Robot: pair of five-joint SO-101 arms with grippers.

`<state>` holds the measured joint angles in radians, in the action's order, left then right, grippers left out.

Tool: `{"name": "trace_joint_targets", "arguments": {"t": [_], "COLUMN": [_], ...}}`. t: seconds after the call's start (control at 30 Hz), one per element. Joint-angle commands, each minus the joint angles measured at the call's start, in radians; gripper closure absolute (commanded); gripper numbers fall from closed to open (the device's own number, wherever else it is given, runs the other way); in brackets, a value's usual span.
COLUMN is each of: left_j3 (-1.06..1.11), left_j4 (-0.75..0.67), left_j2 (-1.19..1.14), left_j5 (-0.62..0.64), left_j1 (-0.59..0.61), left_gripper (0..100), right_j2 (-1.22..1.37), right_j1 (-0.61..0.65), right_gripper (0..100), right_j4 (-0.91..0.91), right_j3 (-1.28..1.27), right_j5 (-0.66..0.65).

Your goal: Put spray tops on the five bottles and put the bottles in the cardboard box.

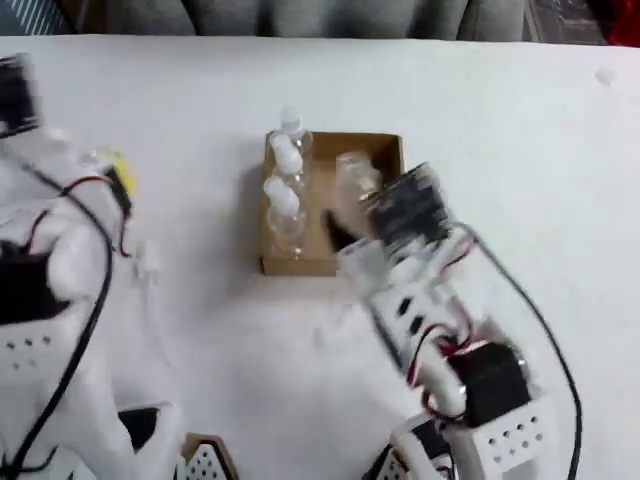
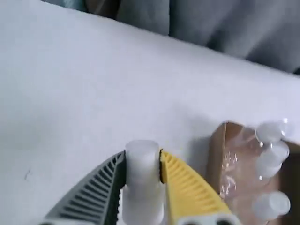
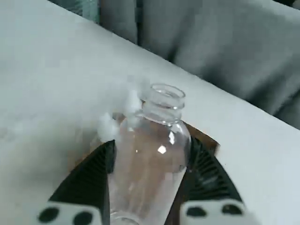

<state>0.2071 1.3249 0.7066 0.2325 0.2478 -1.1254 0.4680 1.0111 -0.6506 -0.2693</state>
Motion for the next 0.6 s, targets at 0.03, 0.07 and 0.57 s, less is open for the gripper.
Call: {"name": "trace_joint_targets", "arguments": {"t": [0.03, 0.07, 0.57], "left_j3": [-0.066, -0.071, -0.071], "left_j4": [-0.132, -0.147, -0.262], "left_j2": [0.096, 0.105, 0.303], "left_j5": [0.123, 0.140, 0.258], "left_j1": [0.128, 0.143, 0.176], "left_gripper": [98, 98, 98], "right_j2": [-0.010, -0.010, -0.124], "right_j1": [0.278, 0.315, 0.472], "right_gripper": [98.2, 98.2, 98.2], "right_j4": [-0.015, -0.024, -0.493], "right_j3": [0.060, 0.057, -0.420], "right_j5": [0.101, 0.133, 0.236]}}
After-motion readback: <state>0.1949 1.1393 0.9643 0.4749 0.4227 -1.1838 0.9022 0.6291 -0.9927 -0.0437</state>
